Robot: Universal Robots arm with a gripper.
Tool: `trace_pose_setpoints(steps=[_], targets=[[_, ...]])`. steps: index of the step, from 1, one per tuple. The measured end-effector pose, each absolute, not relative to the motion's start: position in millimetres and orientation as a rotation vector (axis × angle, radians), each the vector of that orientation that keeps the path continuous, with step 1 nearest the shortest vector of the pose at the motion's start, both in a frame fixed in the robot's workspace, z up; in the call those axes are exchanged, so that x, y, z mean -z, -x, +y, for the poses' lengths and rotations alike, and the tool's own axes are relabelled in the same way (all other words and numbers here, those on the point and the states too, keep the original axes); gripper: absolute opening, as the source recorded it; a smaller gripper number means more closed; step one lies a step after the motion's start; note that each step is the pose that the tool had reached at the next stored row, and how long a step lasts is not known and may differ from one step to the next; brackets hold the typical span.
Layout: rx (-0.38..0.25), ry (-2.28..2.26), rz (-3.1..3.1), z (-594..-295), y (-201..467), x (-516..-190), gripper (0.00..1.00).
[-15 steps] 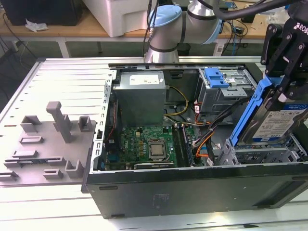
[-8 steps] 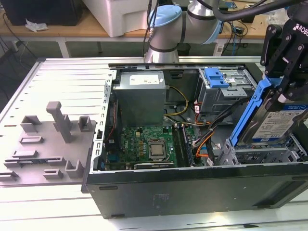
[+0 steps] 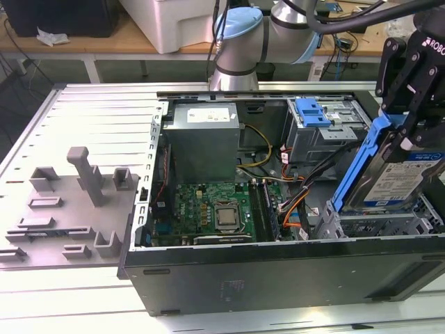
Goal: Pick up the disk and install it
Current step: 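Insert the disk into the insertion slot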
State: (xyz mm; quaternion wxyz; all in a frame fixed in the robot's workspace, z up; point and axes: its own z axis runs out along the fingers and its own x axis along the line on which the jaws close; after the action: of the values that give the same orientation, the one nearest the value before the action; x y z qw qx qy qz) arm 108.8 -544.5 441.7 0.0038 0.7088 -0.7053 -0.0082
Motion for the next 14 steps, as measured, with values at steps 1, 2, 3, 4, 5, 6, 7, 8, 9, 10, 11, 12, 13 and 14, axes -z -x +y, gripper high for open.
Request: trace_pose_setpoints(steps=[1, 2, 3, 4, 5, 6, 7, 8, 9, 10, 11, 12, 13, 14], targets=[[0.025, -2.221, -2.21, -544.5, -108.8, -441.5, 0.37], [0.026, -2.221, -2.21, -544.5, -108.8, -441.2, 0.37], [0.026, -2.221, -2.21, -544.5, -108.8, -441.0, 0.37], [0.026, -2.221, -2.21, -544.5, -108.8, -440.7, 0.37], [0.026, -2.221, -2.211, -544.5, -108.8, -440.5, 0.37], [0.026, -2.221, -2.21, -544.6, -108.8, -440.2, 0.37], [0.026, -2.221, -2.21, -544.5, -108.8, -440.0, 0.37], [0.026, -2.221, -2.21, -544.5, -108.8, -439.6, 0.37], [0.026, -2.222, -2.21, -544.5, -108.8, -439.2, 0.37], [0.026, -2.221, -2.21, -544.5, -108.8, -438.8, 0.37], [0.026, -2.221, -2.21, -544.5, -108.8, -438.4, 0.37], [0.026, -2.222, -2.21, -544.5, -108.8, -438.1, 0.37], [0.026, -2.221, -2.21, -544.5, -108.8, -437.9, 0.37], [0.025, -2.221, -2.21, -544.5, -108.8, -437.6, 0.37]])
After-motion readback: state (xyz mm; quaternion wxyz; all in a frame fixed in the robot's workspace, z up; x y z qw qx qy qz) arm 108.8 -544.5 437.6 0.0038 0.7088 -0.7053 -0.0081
